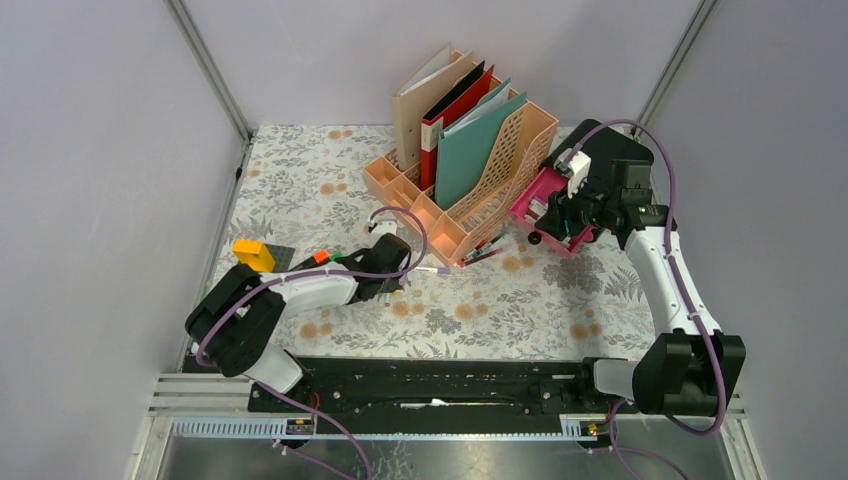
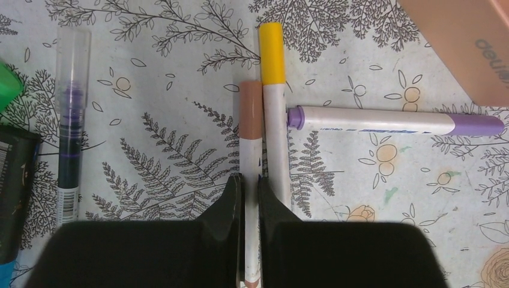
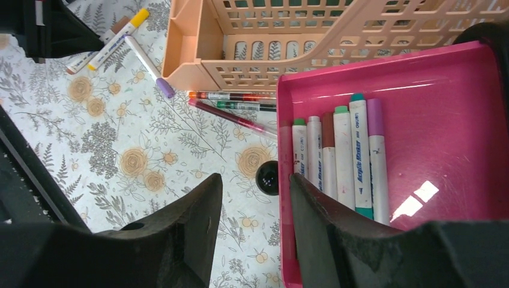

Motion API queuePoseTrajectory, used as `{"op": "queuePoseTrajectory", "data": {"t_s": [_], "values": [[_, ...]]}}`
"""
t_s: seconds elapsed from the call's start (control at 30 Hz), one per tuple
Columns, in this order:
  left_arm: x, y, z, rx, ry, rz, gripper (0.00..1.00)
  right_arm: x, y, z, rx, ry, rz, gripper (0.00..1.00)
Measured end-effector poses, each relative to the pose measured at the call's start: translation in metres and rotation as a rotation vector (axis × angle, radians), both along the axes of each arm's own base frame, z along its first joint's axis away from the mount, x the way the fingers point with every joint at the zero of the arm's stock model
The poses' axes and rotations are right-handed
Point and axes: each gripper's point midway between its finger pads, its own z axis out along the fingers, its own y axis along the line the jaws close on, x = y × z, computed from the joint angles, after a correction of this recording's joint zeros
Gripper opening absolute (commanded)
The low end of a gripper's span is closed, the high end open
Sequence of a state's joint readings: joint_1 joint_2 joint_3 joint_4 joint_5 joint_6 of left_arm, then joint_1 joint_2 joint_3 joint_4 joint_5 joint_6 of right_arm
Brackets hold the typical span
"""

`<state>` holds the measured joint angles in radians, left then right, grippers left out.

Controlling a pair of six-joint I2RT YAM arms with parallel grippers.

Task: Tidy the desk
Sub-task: Pick up the stationery from the center of the board.

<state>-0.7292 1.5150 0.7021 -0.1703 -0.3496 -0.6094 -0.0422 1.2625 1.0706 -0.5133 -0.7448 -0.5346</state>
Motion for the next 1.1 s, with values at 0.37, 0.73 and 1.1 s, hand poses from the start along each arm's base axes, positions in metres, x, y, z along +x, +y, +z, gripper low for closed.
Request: {"op": "queuePoseTrajectory", "data": {"t_s": [0.37, 0.73, 1.1], "values": [[-0.012, 0.009, 0.008, -0.004, 0.000, -0.012, 0.00, -0.014, 0.025, 0.016, 0.151, 0.022, 0.102, 0.52], [-0.017, -0.006, 0.063, -0.273, -0.187, -0.046, 0.00, -0.038, 0.067, 0.031, 0.347, 0.077, 0.258, 0.52], [-0.024, -0.031, 0.118, -0.621, -0.383, -0.101, 0.00, -0.066, 0.118, 0.019, 0.431, 0.193, 0.414, 0.55]]}}
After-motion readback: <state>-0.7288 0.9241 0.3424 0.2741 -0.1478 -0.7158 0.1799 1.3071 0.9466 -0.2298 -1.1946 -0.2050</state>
